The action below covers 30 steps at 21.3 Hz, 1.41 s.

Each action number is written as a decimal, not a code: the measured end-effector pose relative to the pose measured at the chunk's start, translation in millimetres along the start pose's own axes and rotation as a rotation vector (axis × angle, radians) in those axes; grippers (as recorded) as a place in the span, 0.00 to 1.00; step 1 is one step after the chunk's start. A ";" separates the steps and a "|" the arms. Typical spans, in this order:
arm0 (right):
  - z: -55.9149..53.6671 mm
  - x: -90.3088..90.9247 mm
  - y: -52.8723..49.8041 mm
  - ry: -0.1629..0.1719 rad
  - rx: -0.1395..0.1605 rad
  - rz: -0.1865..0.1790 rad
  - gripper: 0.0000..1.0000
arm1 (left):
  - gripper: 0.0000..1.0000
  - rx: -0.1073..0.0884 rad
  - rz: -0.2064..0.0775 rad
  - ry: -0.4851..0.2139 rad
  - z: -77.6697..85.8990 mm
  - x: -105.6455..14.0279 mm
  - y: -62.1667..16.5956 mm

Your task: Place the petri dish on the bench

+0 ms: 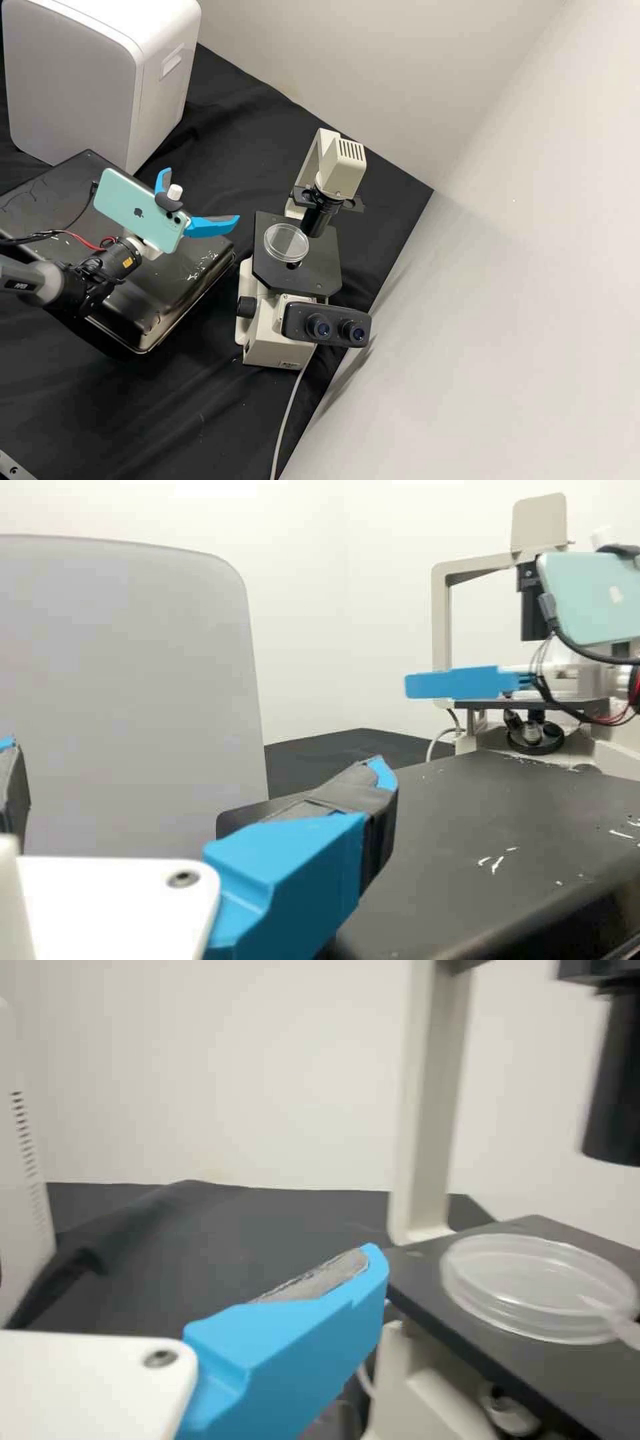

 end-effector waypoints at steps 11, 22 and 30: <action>33.5 0.3 19.9 -0.069 0.046 0.050 1.00 | 1.00 -0.007 -0.012 -0.002 1.9 0.5 -2.3; 55.8 12.2 36.1 -0.118 0.040 0.101 1.00 | 1.00 0.010 -0.025 0.001 2.3 1.1 -4.8; 66.6 23.0 39.4 -0.136 0.038 0.102 1.00 | 1.00 0.009 -0.032 0.003 2.4 1.5 -6.2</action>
